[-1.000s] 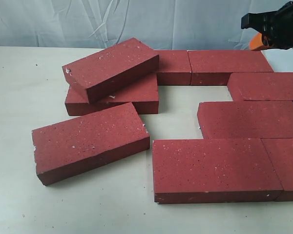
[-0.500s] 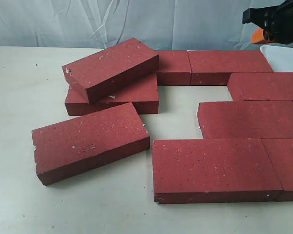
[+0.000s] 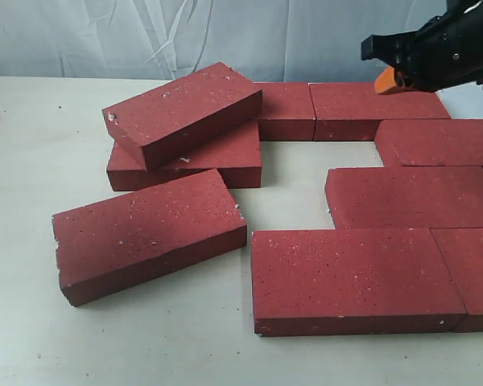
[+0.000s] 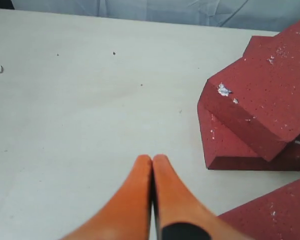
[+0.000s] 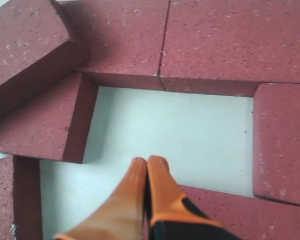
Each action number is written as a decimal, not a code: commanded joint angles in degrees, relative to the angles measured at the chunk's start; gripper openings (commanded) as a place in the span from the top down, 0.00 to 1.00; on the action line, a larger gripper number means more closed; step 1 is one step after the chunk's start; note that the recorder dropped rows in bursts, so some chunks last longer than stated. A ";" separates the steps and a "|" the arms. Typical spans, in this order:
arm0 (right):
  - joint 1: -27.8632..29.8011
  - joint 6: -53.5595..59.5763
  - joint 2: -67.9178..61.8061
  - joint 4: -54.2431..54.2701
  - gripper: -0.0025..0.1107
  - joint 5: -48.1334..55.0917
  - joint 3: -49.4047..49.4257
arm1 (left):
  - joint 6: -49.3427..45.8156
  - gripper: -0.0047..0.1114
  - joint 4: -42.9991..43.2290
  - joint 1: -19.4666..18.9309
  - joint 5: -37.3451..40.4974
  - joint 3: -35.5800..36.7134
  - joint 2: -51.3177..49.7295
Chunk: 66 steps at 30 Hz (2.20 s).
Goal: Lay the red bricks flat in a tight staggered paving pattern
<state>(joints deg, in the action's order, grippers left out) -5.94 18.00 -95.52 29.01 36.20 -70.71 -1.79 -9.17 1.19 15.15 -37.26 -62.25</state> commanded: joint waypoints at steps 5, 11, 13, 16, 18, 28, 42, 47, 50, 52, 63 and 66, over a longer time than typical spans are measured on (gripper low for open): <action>-7.04 0.47 -0.23 -1.87 0.99 -0.88 -1.80 | 0.37 0.96 -2.44 0.05 6.64 -7.13 -10.56; -12.34 -1.92 -3.06 -7.85 0.99 3.71 -8.08 | 0.37 0.96 -3.52 0.05 9.79 -11.15 -18.36; -13.60 -2.31 -4.61 -8.14 0.99 3.95 -9.10 | 0.37 0.96 -4.92 0.05 10.20 -11.80 -20.40; -15.16 -2.31 -7.06 -8.20 0.99 2.59 -9.25 | 0.37 0.96 -9.30 0.05 9.55 -11.91 -21.98; -15.88 -2.31 -8.77 -8.20 0.99 1.49 -9.25 | 0.37 0.96 -11.47 0.05 9.27 -11.91 -22.38; -18.22 -2.53 -17.91 -8.40 0.99 -2.29 -10.48 | 0.37 0.96 -20.15 0.05 7.47 -11.91 -22.38; -18.22 -8.61 -29.02 -12.36 0.99 10.84 -34.71 | -7.87 0.96 -19.09 0.05 11.84 -16.21 -16.75; -18.22 -13.02 -31.42 -21.18 0.99 6.88 -41.78 | -7.87 0.96 -19.09 0.05 12.30 -16.36 -15.74; -18.11 -21.59 -33.67 -29.81 0.99 2.39 -44.46 | -7.87 0.96 -19.09 0.05 11.56 -16.36 -16.79; -18.11 -21.71 -35.27 -30.71 0.99 -2.45 -44.87 | -7.87 0.96 -19.44 0.05 10.59 -16.36 -19.12; -14.39 -29.73 -40.17 -29.01 0.99 -9.36 -45.00 | -14.15 0.96 -35.30 0.05 5.07 -16.36 -30.74; -12.79 -22.90 -40.69 -20.43 0.99 -7.50 -45.00 | -18.88 0.96 -40.10 0.05 4.70 -16.36 -32.07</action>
<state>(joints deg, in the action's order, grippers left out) -19.90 -9.61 -135.83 3.16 27.90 -115.38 -17.50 -45.90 1.19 20.72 -53.40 -93.53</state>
